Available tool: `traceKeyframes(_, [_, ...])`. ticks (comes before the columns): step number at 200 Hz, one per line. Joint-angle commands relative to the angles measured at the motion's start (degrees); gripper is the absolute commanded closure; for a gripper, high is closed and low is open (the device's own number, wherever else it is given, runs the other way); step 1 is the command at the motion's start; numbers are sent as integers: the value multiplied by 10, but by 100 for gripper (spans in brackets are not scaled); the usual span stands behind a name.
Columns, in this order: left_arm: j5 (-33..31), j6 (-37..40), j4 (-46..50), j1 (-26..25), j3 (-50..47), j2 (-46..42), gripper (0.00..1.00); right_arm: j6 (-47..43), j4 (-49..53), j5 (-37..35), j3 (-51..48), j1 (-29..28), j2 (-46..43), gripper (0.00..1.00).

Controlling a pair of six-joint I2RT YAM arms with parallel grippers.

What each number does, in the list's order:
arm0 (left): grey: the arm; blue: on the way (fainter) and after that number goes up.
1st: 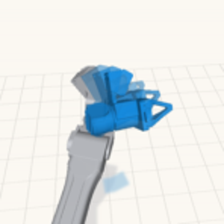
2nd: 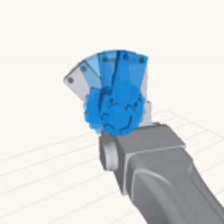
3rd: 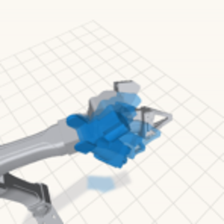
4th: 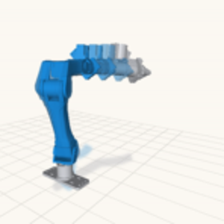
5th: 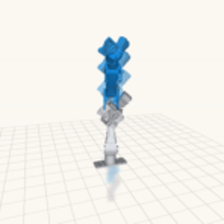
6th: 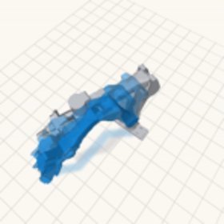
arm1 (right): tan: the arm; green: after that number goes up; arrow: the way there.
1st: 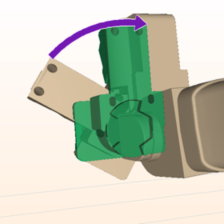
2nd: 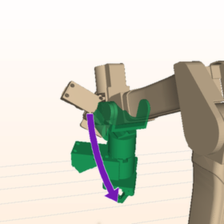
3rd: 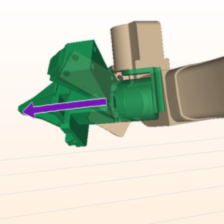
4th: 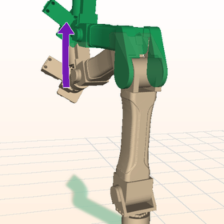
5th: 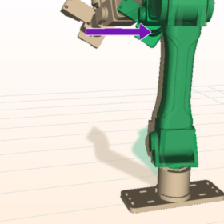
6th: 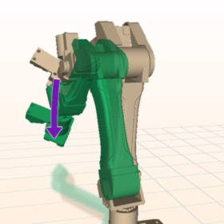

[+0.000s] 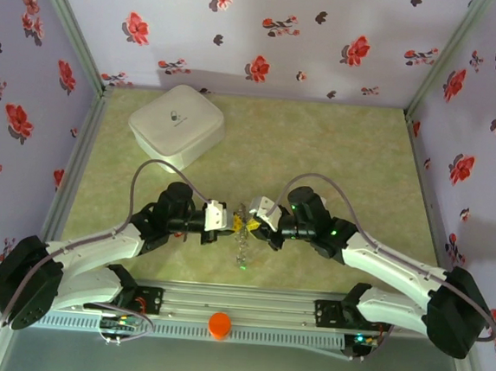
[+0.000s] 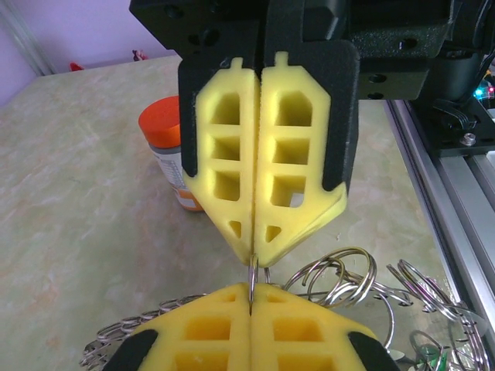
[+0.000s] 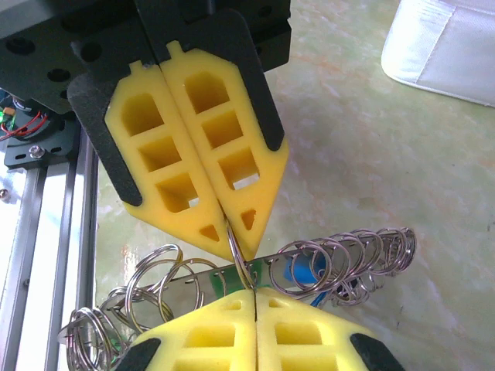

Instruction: Put the keys on the keyring

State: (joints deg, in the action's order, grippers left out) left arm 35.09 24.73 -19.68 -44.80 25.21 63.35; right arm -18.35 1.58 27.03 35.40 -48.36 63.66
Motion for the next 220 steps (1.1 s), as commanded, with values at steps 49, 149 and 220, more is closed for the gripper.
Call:
traceKeyframes(49, [4,-3,-69,-2,-3,-12,100,2,8,25,23,0,51,99])
traceKeyframes(149, [-2,-21,-114,-2,-21,-4,100,23,-42,33,-10,16,-21,80])
traceKeyframes(220, [-2,-24,-120,-2,-22,-5,100,30,-74,36,-4,17,5,92])
